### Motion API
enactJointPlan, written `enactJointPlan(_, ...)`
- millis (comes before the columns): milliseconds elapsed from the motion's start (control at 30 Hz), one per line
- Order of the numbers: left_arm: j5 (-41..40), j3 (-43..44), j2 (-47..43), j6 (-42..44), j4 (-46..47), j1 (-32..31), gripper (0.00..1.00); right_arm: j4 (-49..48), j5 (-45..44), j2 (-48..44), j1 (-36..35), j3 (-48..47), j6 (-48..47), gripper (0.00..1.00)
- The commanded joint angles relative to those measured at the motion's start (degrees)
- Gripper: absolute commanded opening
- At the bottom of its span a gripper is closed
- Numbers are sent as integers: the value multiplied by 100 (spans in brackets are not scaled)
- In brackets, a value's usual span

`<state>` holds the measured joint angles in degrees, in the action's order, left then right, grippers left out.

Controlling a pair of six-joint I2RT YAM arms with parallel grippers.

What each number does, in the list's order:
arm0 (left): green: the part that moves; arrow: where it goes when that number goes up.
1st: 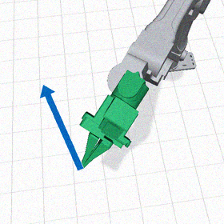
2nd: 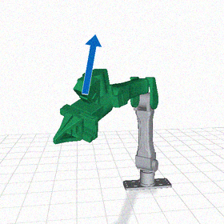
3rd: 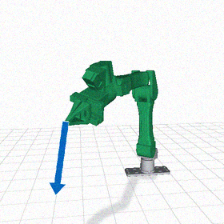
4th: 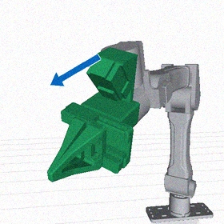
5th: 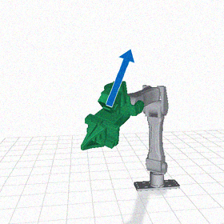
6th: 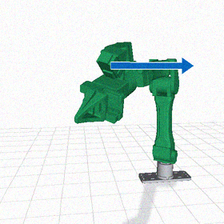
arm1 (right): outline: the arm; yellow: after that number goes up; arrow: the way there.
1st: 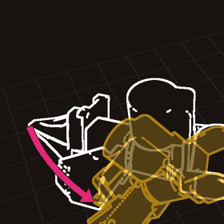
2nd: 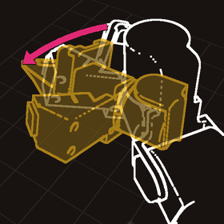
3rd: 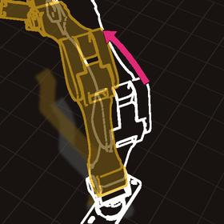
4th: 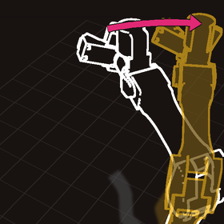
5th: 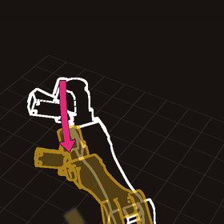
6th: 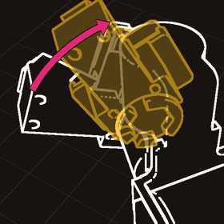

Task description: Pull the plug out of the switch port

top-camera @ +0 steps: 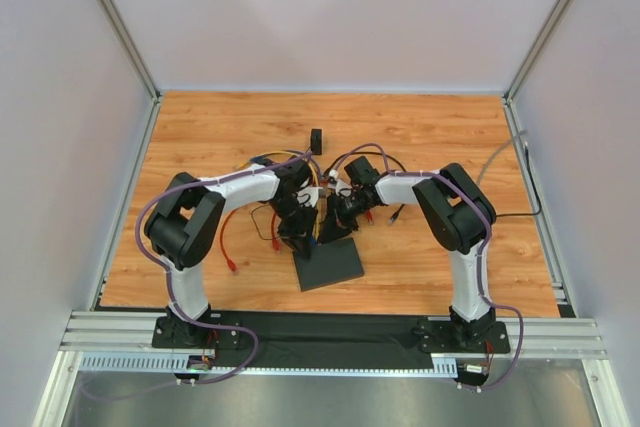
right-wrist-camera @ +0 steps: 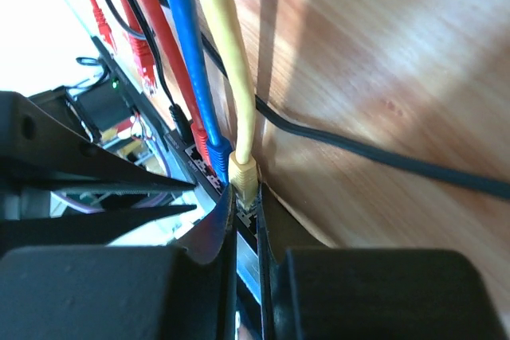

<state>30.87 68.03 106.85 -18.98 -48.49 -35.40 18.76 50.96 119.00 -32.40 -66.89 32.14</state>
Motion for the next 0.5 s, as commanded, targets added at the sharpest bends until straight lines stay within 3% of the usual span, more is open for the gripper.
enactJointPlan(0,-125,131,204,158,-108,-99,23,-636,-552,-342,15,71,424,0)
enactJointPlan(467,-231,290,486,228,-363,-169,23,-198,-1193,-343,243,-315,407,0)
